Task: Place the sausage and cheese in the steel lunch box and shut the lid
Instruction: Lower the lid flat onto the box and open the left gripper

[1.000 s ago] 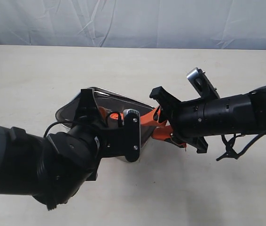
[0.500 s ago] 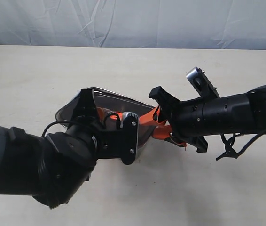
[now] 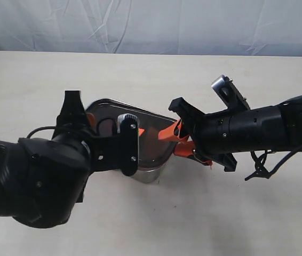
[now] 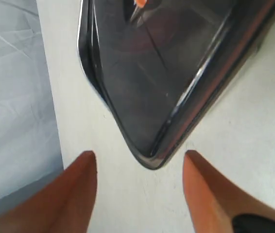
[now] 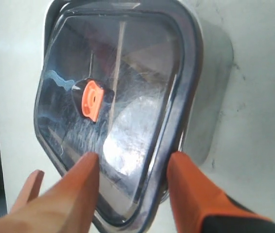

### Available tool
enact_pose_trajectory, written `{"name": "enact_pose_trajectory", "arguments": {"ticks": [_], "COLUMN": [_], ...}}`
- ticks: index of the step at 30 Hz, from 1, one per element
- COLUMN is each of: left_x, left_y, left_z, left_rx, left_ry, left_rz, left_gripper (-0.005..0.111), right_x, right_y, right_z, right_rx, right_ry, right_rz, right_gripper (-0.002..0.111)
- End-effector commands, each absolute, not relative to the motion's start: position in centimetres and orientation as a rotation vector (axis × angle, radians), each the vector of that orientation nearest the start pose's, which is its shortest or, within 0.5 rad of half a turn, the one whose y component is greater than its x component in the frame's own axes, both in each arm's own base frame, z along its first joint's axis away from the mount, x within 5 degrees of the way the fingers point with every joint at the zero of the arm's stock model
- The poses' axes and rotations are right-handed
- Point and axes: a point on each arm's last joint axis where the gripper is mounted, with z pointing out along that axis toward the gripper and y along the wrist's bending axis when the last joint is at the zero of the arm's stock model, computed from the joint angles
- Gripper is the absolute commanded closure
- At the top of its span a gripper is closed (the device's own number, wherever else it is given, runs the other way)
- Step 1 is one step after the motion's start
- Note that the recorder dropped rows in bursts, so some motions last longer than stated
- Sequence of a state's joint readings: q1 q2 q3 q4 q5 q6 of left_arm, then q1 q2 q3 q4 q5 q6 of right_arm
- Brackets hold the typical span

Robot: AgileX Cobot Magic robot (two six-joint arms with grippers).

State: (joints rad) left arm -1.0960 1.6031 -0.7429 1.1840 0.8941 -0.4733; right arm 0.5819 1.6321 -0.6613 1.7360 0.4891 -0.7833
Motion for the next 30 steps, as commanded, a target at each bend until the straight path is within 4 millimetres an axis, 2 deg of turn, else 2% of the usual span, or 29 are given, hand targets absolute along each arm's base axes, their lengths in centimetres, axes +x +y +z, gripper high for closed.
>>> {"name": "enact_pose_trajectory", "arguments": {"ticks": [1,13,17,22,30], "left_x": [17.5,16.9,16.7,16.2,15.9], "left_y": [-19.5,-17.2,-16.4,-15.5,-15.2], "left_z": [19.9,23.3,23.9,24.2,24.4], "left_rx": [1.581,1.384,1.246,0.995,0.861], "left_ry": [1.871,1.940,2.012,2.152,2.208], "left_rz": [0.897,0.937,0.943,0.908,0.832], "left_gripper": [0.055,0.055,0.055,0.055,0.055], "right_x": [21.9,22.1,22.0,22.0,22.1], "right_y": [19.4,19.1,19.1,19.0,18.8], "right_z": [16.5,16.3,16.2,16.7,16.8], "right_rx": [0.264,0.218,0.197,0.190,0.200], "right_ry": [2.643,2.649,2.653,2.636,2.624], "right_rz": [1.216,1.143,1.127,1.137,1.109], "right_gripper": [0.064,0.065,0.081,0.108,0.109]}}
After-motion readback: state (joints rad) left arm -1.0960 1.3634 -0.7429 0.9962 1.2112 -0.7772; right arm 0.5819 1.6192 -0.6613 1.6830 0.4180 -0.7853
